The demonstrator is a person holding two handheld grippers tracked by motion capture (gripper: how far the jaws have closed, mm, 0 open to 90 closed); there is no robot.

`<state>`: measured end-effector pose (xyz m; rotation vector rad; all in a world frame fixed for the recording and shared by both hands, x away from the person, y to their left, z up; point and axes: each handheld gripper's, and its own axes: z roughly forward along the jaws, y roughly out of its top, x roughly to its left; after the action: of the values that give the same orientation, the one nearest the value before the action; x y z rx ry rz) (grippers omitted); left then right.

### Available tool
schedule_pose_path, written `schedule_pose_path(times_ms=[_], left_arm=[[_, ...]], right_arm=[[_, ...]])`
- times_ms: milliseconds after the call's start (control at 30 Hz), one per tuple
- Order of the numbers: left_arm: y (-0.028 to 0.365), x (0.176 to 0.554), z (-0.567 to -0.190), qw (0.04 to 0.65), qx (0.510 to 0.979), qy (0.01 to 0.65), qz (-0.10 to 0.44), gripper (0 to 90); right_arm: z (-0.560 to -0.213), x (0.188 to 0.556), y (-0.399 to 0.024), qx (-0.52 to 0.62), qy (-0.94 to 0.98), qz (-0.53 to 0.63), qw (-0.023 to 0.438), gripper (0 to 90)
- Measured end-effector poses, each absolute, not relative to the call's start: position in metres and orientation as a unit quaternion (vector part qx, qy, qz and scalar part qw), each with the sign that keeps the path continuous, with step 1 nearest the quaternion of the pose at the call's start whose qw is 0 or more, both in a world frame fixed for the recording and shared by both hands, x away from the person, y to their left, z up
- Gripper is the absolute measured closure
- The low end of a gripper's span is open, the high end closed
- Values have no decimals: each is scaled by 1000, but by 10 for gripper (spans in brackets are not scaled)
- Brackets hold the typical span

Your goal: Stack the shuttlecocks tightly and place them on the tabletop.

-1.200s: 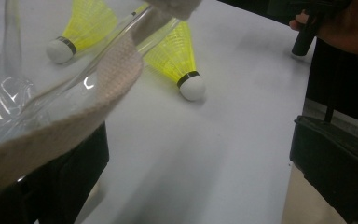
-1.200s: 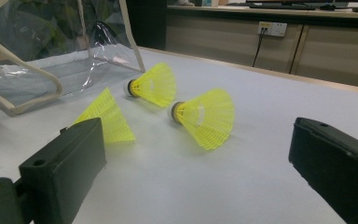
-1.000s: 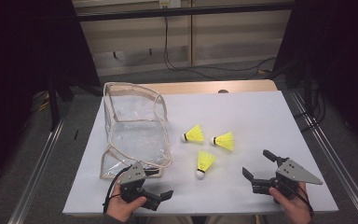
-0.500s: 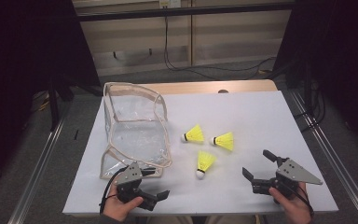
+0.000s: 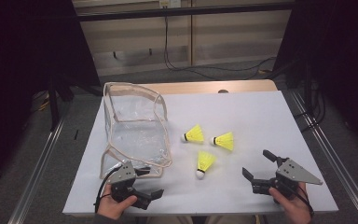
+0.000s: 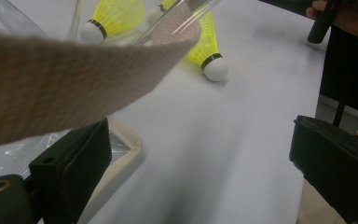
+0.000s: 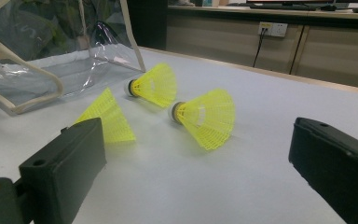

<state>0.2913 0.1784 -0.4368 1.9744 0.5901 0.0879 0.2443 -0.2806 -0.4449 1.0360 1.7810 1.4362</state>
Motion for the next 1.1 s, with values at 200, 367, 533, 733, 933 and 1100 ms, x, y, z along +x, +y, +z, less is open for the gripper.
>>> schedule_pose_path(times_ms=[200,367,533,733,933,1100], left_arm=[[186,293,-437,513,819,255,37,54],[190,294,-437,513,819,255,41,54],[191,295,-437,512,818,257,45,54],[194,295,-439,510,818,263,46,56],[198,297,-439,506,817,270,50,56],[205,297,-438,509,810,284,64,51]], right_arm=[[-445,245,-280,391,674,545,309,29],[-445,245,-280,391,675,544,310,29],[-445,245,-281,392,673,545,311,29],[-445,245,-281,392,674,543,311,29],[-445,245,-280,392,674,544,310,29],[-444,246,-281,393,674,543,311,29]])
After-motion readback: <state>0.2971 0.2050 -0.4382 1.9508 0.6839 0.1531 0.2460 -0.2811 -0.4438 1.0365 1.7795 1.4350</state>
